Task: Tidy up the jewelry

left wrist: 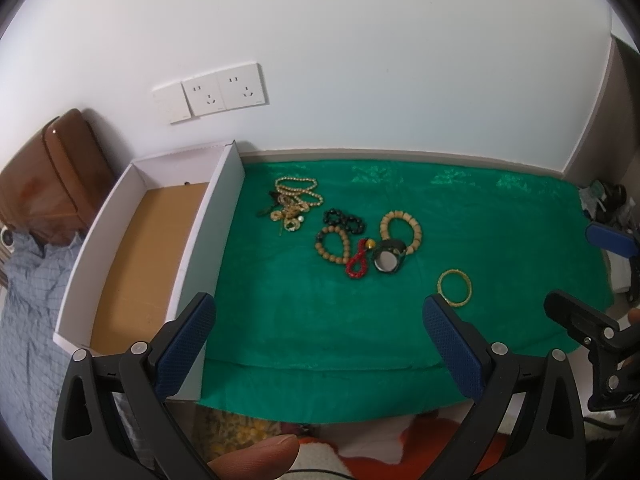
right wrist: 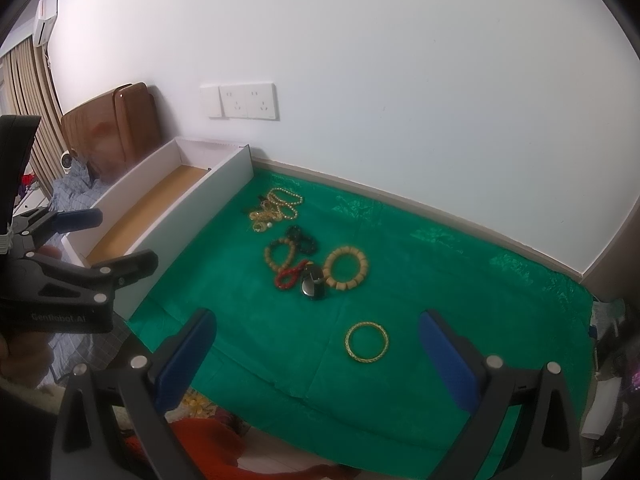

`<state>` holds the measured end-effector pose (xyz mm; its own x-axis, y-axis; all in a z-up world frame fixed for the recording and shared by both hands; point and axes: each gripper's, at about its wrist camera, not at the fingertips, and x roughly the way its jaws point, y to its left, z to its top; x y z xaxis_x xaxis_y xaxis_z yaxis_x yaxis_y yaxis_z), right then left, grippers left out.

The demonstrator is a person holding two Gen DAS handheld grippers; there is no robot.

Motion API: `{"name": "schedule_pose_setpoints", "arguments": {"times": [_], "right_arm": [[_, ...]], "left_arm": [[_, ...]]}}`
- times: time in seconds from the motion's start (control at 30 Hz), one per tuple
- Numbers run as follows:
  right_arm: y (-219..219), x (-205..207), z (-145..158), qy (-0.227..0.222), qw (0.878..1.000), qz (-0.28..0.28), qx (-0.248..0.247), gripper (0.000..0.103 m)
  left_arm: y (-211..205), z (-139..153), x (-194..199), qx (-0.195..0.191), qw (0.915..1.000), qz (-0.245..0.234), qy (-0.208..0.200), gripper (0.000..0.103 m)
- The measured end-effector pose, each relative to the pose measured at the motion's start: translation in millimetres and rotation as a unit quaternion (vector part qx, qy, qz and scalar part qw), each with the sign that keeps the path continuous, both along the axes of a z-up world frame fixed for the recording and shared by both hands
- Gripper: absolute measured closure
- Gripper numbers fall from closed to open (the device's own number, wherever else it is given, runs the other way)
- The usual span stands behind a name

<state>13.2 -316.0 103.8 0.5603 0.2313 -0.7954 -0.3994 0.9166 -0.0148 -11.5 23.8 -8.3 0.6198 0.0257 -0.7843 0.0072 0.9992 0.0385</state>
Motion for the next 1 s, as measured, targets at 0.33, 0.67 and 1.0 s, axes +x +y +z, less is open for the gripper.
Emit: {"name": "schedule_pose_setpoints", "arguments": {"times": [0.33, 0.67, 1.0], "right_arm": [[0.5, 0.1, -0.5, 0.001, 1.000, -0.001, 0.000, 0.000], [-2.1, 1.9, -1.5, 0.001, 1.000, 0.000, 0.001, 0.000], [-1.9, 2.3, -1.5, 0.002, 1.000, 0.001, 0.000, 0.000]], "left_arm": [[-0.9, -0.4, 0.8, 0.001, 1.0000, 0.000, 0.001, 0.000], [-1.4, -0.4, 2.3, 0.002, 1.0000, -0.002, 0.002, 0.000], [-3.4, -0.1, 3.3, 0.002, 1.0000, -0.001, 0.003, 0.000]]}}
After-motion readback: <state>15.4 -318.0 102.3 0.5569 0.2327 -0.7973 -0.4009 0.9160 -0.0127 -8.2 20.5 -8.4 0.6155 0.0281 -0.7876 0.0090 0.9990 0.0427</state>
